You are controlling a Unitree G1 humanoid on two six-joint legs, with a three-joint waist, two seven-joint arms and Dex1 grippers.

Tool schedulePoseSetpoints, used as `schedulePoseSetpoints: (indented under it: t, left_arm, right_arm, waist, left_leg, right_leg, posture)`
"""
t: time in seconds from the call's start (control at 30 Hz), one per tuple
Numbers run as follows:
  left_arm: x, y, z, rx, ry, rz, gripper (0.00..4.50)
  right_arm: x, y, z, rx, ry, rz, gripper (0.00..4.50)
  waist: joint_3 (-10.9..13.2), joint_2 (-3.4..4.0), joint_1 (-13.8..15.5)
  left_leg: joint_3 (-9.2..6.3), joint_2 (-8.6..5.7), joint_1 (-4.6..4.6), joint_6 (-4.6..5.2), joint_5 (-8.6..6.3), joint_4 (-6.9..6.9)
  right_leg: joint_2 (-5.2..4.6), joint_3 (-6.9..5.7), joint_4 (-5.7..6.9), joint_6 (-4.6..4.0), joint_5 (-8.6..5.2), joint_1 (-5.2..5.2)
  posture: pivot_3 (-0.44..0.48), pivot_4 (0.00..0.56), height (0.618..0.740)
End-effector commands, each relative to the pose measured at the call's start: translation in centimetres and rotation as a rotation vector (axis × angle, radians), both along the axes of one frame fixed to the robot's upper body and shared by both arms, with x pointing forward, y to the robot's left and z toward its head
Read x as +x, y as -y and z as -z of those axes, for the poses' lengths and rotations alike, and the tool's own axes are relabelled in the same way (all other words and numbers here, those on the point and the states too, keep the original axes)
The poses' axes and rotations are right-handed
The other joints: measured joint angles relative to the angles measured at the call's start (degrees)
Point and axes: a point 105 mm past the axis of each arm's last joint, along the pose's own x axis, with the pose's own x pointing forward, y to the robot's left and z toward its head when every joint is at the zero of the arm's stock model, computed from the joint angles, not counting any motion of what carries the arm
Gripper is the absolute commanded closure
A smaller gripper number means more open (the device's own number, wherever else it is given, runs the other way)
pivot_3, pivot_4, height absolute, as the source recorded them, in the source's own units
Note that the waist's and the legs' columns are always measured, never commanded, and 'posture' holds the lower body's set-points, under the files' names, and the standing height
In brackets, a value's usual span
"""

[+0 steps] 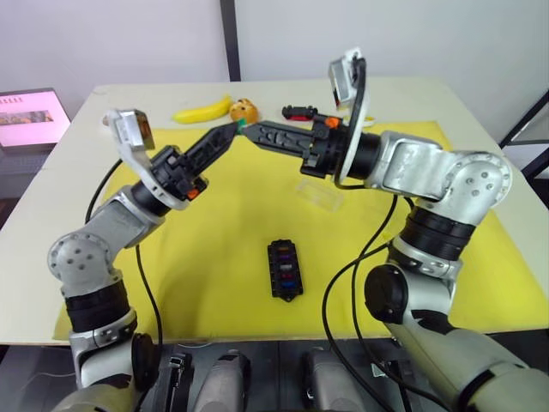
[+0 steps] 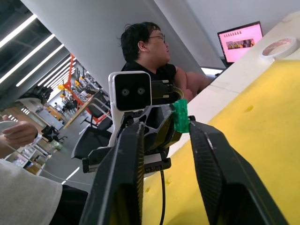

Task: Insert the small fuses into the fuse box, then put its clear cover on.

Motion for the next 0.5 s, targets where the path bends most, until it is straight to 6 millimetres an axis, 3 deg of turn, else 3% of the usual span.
schedulePoseSetpoints:
  t: [0.03,0.5]
  left_arm:
    - [-0.27,-0.2,-0.62,-0.017,0.026,-0.001,4.5]
    - [-0.31,-0.15,-0.42,-0.014,0.026,0.0,4.5]
  right_arm:
    - [-0.57,-0.15,-0.75,0.025,0.029,-0.024,3.0]
    - [-0.94,-0.34,-1.07,0.037,0.025,-0.035,3.0]
  waist:
    - [0.0,0.0,0.0]
    - [0.0,0.0,-0.01]
  left_leg:
    - [0.0,0.0,0.0,0.0,0.0,0.0]
    - [0.0,0.02,0.0,0.01,0.0,-0.03]
  right_leg:
    - [0.0,0.0,-0.01,0.0,0.0,0.0]
    - [0.01,0.0,-0.06,0.0,0.0,0.01]
  posture:
    - [0.0,0.15,0.74]
    - [0.0,0.15,0.74]
